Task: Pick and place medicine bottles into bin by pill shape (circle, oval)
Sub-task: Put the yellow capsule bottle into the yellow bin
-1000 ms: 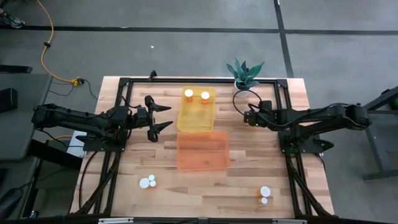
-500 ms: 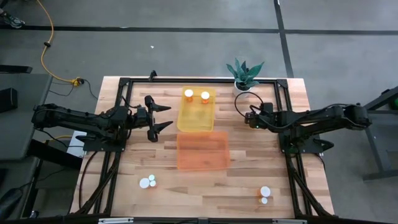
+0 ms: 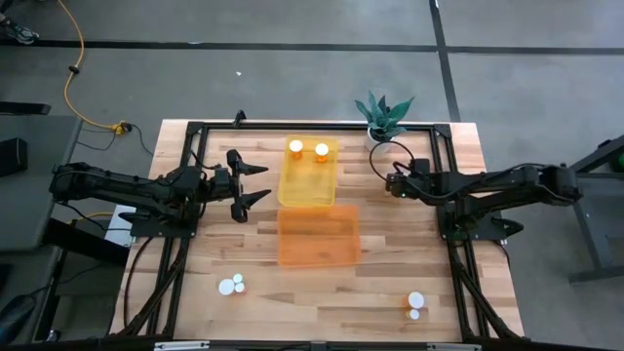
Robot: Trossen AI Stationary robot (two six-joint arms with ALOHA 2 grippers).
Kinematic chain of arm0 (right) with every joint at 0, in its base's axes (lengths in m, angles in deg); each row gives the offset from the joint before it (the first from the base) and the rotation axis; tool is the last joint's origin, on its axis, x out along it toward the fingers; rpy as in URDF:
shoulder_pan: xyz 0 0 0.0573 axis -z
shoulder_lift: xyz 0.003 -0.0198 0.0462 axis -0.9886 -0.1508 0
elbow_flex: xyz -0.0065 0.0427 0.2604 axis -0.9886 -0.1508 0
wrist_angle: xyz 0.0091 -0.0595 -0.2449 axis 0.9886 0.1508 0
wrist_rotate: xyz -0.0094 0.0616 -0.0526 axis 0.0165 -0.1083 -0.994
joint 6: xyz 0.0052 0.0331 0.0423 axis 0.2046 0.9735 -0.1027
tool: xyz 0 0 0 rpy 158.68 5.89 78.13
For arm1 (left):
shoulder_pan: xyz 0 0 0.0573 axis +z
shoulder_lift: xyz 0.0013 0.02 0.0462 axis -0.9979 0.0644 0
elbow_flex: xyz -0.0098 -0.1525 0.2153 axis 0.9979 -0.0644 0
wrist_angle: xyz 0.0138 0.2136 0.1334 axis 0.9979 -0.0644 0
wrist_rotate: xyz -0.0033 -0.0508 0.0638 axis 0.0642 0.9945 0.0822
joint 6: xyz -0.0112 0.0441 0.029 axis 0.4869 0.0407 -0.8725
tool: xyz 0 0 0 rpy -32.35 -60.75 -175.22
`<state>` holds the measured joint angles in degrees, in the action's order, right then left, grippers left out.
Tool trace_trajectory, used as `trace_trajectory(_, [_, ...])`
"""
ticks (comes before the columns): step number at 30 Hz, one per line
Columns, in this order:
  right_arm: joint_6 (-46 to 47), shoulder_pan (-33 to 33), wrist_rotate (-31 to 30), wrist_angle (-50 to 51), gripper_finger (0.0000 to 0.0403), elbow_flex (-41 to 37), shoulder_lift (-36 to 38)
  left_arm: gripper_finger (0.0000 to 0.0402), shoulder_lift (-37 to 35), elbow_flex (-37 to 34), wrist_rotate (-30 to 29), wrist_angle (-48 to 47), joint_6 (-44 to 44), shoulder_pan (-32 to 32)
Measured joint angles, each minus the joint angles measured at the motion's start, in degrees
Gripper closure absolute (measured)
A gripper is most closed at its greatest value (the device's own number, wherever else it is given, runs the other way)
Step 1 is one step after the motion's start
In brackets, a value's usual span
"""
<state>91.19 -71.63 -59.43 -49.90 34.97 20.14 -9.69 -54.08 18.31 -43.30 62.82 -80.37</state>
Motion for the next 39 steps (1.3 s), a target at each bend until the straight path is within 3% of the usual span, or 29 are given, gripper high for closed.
trace_trajectory(19, [-8.0, 4.3, -2.6, -0.3, 0.0146, 2.5, 0.1, 0.0122, 0.0, 0.0, 0.0, 0.0, 0.0, 0.0])
trace_trajectory(26, [-7.3, 3.5, -0.6, 0.3, 0.0146, 3.2, -0.1, 0.0122, 0.0, 0.0, 0.0, 0.0, 0.0, 0.0])
trace_trajectory(39, [-4.5, 3.0, -0.1, -1.0, 0.0146, 2.4, -7.5, 0.0122, 0.0, 0.0, 0.0, 0.0, 0.0, 0.0])
